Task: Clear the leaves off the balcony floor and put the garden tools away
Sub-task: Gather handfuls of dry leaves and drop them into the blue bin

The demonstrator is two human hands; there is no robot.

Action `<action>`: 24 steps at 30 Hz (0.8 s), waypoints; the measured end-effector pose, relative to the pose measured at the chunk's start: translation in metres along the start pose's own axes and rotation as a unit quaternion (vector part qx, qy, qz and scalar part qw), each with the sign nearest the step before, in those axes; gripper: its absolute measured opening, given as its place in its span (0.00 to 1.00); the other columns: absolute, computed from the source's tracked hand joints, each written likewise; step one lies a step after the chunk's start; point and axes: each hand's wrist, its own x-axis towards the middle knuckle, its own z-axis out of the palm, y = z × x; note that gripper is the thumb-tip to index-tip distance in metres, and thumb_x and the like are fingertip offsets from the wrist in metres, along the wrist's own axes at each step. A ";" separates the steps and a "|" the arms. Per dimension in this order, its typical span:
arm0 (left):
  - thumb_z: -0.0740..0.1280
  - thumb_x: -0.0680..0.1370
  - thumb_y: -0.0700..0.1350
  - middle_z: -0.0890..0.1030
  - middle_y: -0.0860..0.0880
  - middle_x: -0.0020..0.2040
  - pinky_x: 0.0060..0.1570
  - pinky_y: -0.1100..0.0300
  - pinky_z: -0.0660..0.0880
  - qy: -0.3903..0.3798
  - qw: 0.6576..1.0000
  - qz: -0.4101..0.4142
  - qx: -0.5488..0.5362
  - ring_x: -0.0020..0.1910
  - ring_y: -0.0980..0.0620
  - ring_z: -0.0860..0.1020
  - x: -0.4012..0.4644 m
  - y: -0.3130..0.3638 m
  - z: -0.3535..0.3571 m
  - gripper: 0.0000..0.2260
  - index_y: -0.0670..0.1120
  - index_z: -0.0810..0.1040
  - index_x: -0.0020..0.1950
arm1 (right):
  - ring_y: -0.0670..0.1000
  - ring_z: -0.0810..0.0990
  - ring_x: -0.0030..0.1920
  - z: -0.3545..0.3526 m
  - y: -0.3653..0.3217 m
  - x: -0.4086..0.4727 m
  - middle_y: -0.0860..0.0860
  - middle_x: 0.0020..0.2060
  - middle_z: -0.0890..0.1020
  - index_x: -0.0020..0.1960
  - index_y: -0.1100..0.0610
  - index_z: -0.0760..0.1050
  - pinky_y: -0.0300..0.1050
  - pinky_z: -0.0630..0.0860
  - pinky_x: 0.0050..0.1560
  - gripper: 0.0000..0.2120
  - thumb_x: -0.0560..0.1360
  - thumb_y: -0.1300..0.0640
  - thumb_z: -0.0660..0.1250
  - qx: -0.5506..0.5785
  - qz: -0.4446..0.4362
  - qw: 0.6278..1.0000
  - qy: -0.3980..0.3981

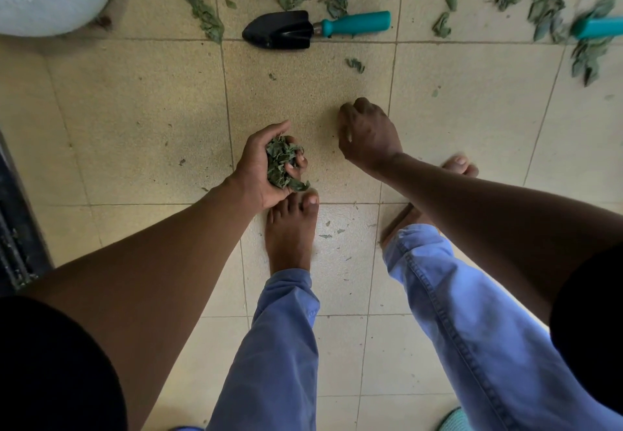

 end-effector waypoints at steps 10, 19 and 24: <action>0.71 0.77 0.53 0.75 0.48 0.37 0.24 0.69 0.67 0.000 1.000 0.005 -0.012 0.35 0.53 0.76 -0.001 -0.005 -0.004 0.14 0.46 0.75 0.37 | 0.57 0.74 0.41 0.002 -0.017 -0.002 0.61 0.47 0.78 0.55 0.63 0.75 0.47 0.69 0.36 0.11 0.75 0.70 0.61 0.011 0.042 0.999 -0.026; 0.71 0.77 0.53 0.75 0.48 0.37 0.24 0.68 0.67 0.009 0.999 0.021 -0.040 0.35 0.53 0.75 -0.015 -0.011 0.004 0.14 0.47 0.76 0.36 | 0.49 0.84 0.34 -0.055 -0.027 -0.017 0.52 0.34 0.84 0.43 0.62 0.80 0.45 0.83 0.36 0.03 0.71 0.68 0.71 0.410 0.221 0.884 -0.030; 0.70 0.78 0.52 0.76 0.47 0.37 0.25 0.69 0.68 0.005 0.998 0.031 -0.058 0.34 0.53 0.76 -0.037 -0.023 0.036 0.13 0.46 0.76 0.39 | 0.52 0.82 0.36 -0.137 -0.058 -0.049 0.60 0.38 0.83 0.45 0.63 0.79 0.45 0.82 0.39 0.05 0.75 0.72 0.69 0.634 0.213 0.734 -0.115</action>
